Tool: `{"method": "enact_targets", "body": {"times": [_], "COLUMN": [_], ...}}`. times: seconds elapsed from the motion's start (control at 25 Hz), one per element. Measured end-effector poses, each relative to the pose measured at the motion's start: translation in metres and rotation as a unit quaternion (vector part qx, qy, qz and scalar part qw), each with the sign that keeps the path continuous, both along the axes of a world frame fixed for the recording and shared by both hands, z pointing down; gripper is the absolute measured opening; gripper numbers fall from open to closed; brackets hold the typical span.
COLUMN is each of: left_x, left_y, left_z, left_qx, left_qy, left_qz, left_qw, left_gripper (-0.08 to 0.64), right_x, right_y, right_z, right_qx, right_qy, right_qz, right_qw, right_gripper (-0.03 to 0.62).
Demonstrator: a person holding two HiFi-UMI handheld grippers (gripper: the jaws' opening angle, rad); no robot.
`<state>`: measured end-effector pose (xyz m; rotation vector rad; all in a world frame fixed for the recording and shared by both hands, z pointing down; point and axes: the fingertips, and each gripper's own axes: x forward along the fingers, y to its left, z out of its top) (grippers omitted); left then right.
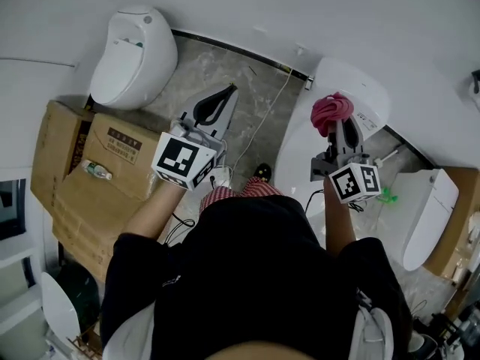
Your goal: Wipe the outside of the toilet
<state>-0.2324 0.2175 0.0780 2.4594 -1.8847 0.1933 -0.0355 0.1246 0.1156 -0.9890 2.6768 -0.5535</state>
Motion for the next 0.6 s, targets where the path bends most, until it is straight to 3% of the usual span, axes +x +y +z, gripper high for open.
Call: {"method": "enact_targets", "body": {"times": [0.4, 0.6], "left_x": [0.014, 0.036], "left_y": [-0.086, -0.149], "left_z": [-0.005, 0.006], "left_qx": [-0.004, -0.011], "left_qy": [-0.031, -0.039], "left_qz": [0.102, 0.200], "left_qw": [0.9943, 0.9789], "left_gripper": [0.009, 0.009], "right_x": [0.030, 0.058], "right_y": [-0.037, -0.058], "right_z": [0.017, 0.025], "right_qx": [-0.020, -0.025], "right_qy": [0.009, 0.021], "right_qz": [0.088, 0.174], "right_qw": [0.996, 0.984], "right_gripper": [0.055, 0.055]}}
